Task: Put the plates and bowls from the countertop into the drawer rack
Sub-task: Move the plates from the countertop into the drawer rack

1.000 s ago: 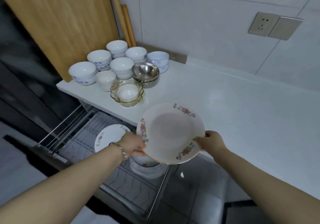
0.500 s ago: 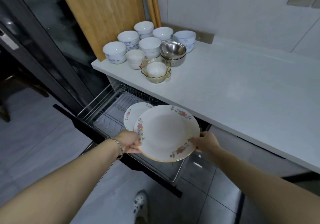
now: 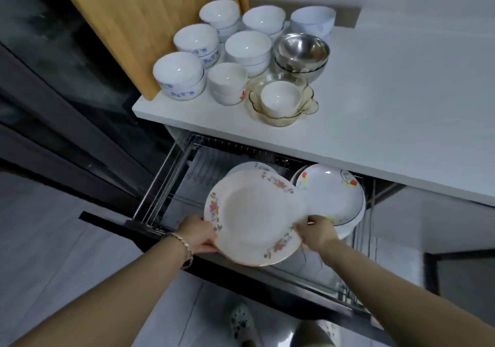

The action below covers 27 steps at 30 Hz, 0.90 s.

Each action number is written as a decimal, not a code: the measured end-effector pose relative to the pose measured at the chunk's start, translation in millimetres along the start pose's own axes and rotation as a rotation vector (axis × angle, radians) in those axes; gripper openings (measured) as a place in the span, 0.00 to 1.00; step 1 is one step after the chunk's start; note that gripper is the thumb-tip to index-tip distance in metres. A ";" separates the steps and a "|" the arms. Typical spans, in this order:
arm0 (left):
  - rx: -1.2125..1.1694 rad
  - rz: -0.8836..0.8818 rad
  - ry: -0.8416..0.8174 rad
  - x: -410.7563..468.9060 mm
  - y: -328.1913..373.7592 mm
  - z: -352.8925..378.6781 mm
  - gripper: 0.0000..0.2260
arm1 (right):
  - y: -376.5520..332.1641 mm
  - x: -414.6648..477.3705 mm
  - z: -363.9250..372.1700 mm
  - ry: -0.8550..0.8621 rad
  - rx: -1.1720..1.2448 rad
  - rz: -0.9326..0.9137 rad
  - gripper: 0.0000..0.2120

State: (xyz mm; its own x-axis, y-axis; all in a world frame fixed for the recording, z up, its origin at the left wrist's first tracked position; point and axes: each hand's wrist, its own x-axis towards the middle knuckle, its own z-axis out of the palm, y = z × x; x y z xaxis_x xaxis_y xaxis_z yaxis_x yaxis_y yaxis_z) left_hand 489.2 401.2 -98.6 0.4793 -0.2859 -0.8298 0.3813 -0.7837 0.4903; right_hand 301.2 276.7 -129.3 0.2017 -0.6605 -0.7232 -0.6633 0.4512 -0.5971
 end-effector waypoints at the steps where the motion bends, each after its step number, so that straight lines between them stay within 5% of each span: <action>1: 0.017 0.006 0.001 12.7 2.9 -3.1 0.12 | -1.8 8.3 7.7 0.016 0.025 0.016 0.09; 13: 0.235 -0.038 -0.034 168.7 22.8 -2.2 0.12 | -3.2 117.1 71.1 0.045 0.361 0.352 0.26; 21: 0.602 0.033 0.010 273.8 21.5 0.3 0.07 | 25.2 176.1 135.6 0.177 0.343 0.436 0.22; 27: 0.767 0.081 0.036 288.7 33.0 23.1 0.15 | 22.8 184.8 153.4 0.337 0.212 0.515 0.17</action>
State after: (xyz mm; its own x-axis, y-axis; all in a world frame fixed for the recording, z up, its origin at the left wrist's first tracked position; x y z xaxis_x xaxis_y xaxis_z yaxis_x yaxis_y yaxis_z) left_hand 621.8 280.0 -328.2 0.5128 -0.3508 -0.7836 -0.3041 -0.9277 0.2163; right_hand 433.8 257.0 -329.8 -0.3643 -0.4644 -0.8072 -0.4513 0.8462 -0.2832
